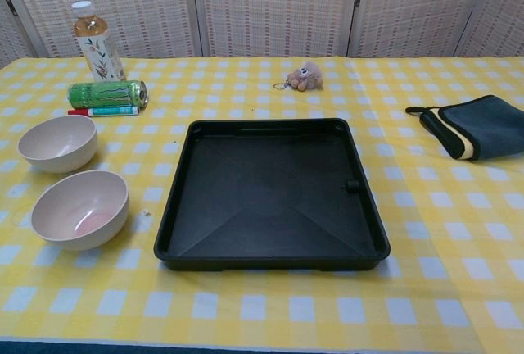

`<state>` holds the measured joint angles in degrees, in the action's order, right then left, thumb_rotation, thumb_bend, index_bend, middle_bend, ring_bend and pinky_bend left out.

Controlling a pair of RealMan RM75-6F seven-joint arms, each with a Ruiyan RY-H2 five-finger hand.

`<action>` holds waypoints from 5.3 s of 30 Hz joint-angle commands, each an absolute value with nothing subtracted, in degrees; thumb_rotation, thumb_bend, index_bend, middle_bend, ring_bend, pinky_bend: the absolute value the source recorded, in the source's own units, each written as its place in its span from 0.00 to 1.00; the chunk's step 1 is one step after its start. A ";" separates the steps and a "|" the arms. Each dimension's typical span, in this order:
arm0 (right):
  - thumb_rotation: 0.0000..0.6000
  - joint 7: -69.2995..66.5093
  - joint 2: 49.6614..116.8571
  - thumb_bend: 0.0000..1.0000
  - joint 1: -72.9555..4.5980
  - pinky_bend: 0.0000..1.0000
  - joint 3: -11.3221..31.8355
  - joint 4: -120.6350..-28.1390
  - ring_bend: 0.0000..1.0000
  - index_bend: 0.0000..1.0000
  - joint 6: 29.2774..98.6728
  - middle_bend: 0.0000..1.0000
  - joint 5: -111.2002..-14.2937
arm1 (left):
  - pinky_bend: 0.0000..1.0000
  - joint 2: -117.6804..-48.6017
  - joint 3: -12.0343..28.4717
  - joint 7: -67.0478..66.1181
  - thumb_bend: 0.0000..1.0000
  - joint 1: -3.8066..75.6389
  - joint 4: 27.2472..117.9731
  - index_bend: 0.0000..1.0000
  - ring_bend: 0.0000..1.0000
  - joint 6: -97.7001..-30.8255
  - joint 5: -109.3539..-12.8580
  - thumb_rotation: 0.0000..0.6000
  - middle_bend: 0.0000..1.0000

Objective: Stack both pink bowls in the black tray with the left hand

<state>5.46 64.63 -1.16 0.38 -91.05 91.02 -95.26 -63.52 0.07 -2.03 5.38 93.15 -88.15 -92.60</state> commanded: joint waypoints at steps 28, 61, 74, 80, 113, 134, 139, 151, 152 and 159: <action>1.00 7.20 65.88 0.32 -0.01 0.00 -1.25 -90.09 0.00 0.00 94.52 0.00 -100.40 | 0.97 -66.67 -5.94 -6.82 0.35 4.02 94.74 0.13 0.91 -88.98 -104.87 1.00 0.99; 1.00 4.42 66.18 0.32 -1.07 0.00 -0.31 -88.85 0.00 0.00 93.87 0.00 -99.95 | 1.00 -83.72 -2.22 -16.37 0.31 8.15 91.60 0.54 1.00 -78.35 -96.34 1.00 1.00; 1.00 2.41 65.33 0.31 -1.45 0.00 -0.34 -89.29 0.00 0.00 93.10 0.00 -99.20 | 1.00 -88.79 0.33 -16.00 0.32 10.61 89.16 0.53 1.00 -76.11 -91.40 1.00 1.00; 1.00 2.28 65.08 0.31 -1.25 0.00 -0.22 -89.30 0.00 0.00 93.24 0.00 -98.60 | 1.00 -89.13 -0.27 -17.68 0.33 11.45 87.48 0.53 1.00 -74.68 -90.72 1.00 1.00; 1.00 1.85 64.64 0.31 -1.54 0.00 -0.58 -89.60 0.00 0.00 92.41 0.00 -98.59 | 1.00 -92.32 0.40 -16.42 0.42 13.75 82.94 0.62 1.00 -77.34 -90.76 1.00 1.00; 1.00 -0.43 63.71 0.32 -1.74 0.00 -0.89 -89.60 0.00 0.00 91.94 0.00 -98.24 | 1.00 -99.20 7.77 -24.12 0.44 22.77 87.86 0.62 1.00 -72.00 -89.04 1.00 1.00; 1.00 -1.90 63.04 0.31 -1.50 0.00 -0.65 -89.46 0.00 0.00 91.89 0.00 -96.99 | 1.00 -102.25 9.10 -25.94 0.45 26.10 85.93 0.62 1.00 -67.23 -85.59 1.00 1.00; 1.00 -4.26 61.81 0.31 -0.04 0.00 0.58 -89.23 0.00 0.00 94.19 0.00 -94.63 | 1.00 -111.07 10.67 -28.78 0.46 32.85 78.58 0.62 1.00 -62.74 -83.45 1.00 1.00; 1.00 -4.39 61.76 0.31 0.01 0.00 0.58 -89.24 0.00 0.00 94.18 0.00 -94.54 | 1.00 -111.42 10.86 -28.69 0.46 33.11 78.04 0.62 1.00 -62.78 -83.28 1.00 1.00; 1.00 -5.28 61.41 0.31 0.37 0.00 0.45 -89.02 0.00 0.00 94.42 0.00 -94.63 | 1.00 -113.47 11.30 -26.88 0.46 34.45 74.02 0.61 1.00 -63.60 -82.58 1.00 1.00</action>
<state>-5.28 61.42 0.38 0.45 -89.02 94.42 -94.63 -112.96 11.21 -27.47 34.11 74.79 -63.21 -82.54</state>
